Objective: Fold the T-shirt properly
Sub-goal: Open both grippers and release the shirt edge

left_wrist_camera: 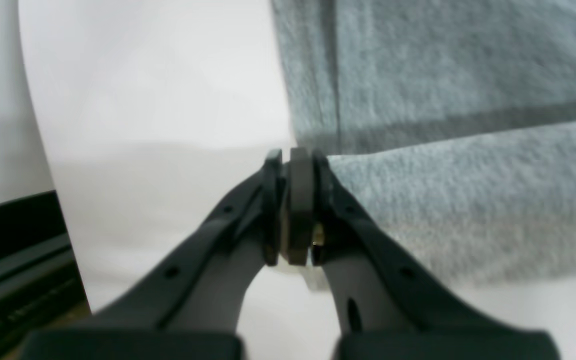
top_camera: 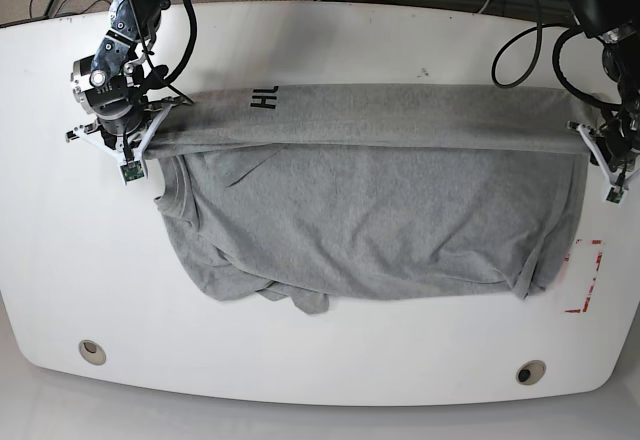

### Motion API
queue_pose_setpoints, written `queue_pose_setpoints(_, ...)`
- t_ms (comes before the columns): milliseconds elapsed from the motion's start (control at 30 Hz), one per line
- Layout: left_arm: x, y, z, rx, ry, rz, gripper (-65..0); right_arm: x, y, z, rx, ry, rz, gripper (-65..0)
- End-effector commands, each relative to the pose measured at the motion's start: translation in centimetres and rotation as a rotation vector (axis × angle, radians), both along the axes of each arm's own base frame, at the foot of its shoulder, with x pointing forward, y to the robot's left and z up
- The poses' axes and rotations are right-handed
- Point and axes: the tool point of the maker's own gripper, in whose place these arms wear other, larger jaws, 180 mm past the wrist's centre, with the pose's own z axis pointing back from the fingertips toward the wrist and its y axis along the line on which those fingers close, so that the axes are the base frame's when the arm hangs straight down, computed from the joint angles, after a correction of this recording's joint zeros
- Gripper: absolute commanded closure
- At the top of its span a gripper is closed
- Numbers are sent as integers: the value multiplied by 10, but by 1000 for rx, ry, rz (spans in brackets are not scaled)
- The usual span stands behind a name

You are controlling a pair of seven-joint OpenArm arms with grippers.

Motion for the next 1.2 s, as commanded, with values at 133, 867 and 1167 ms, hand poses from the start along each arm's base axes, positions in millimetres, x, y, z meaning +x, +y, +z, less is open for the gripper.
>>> queue_pose_setpoints(133, 20, -2, 7, -2, -60, -32, -11, 7, -2, -5, 13, 1, -13, -10)
queue_pose_setpoints(867, 23, 20, 19, 51, -53, -25, -11, 10, 0, -21, 49, 12, -8, -36)
queue_pose_setpoints(1167, 24, 21, 21, 54, -54, -26, -149, 8, -1, -22, 46, 16, -10, -346)
